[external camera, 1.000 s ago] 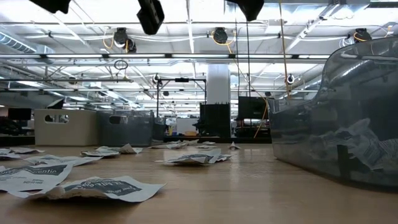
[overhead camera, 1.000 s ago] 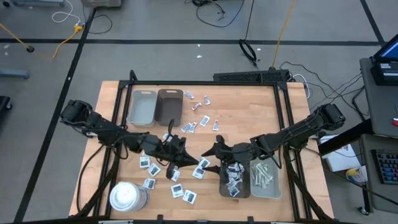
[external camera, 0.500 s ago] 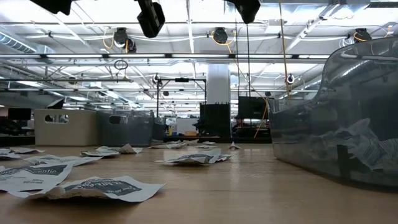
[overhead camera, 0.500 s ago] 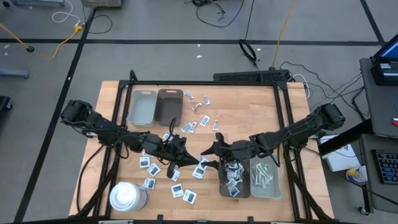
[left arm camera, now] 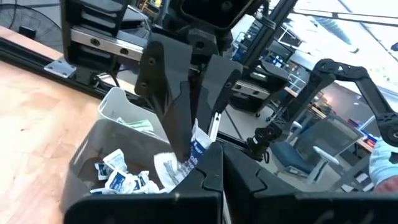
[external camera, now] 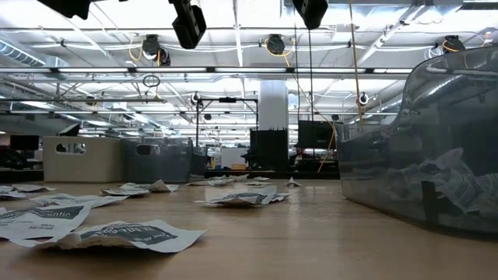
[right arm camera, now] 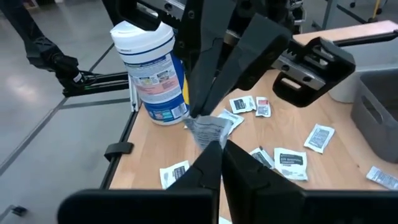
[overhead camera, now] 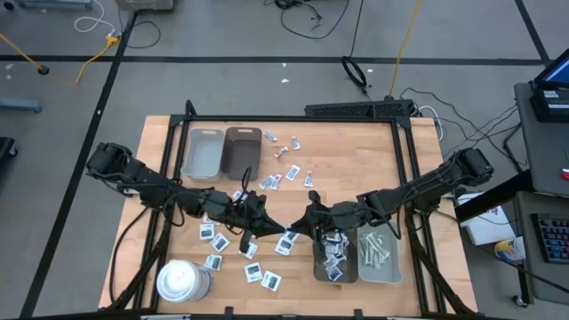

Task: Pick & Place First Aid Supplies
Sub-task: Put the white alcohol pad into the bottom black bin

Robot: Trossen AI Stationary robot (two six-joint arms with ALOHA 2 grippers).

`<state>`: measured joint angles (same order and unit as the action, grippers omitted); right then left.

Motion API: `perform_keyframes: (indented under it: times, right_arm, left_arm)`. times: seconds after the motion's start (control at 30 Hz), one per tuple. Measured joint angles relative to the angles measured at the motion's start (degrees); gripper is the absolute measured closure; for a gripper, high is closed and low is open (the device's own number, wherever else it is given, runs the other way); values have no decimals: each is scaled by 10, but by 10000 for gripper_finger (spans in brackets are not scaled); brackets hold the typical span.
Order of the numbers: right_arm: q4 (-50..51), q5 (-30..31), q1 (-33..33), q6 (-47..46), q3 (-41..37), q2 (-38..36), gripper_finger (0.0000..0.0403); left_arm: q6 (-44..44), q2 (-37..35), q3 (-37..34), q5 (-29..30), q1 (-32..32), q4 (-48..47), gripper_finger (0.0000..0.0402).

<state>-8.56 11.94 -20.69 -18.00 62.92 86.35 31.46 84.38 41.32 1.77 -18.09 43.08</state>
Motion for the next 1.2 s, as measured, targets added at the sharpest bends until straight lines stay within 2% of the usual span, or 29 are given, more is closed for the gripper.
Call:
perform_keyframes:
  times: [0.17,0.4,0.57,0.77,1.03,1.2]
  right_arm:
    - [37,-4,0,-45,0,-5,402]
    - [276,-84,8,-166,50,-13,402]
    - [404,-133,9,-210,74,-10,402]
    - [521,-183,3,-248,88,-9,403]
    - [546,-208,-5,-270,87,-9,403]
    - [545,-170,-30,-269,81,2,403]
  left_arm:
    - [32,0,0,23,4,-2,383]
    - [42,0,0,32,4,-5,316]
    - [44,0,0,29,4,-24,280]
    - [53,0,0,27,4,-39,254]
    - [54,0,-1,22,4,-44,243]
    - [55,0,-1,21,4,-45,243]
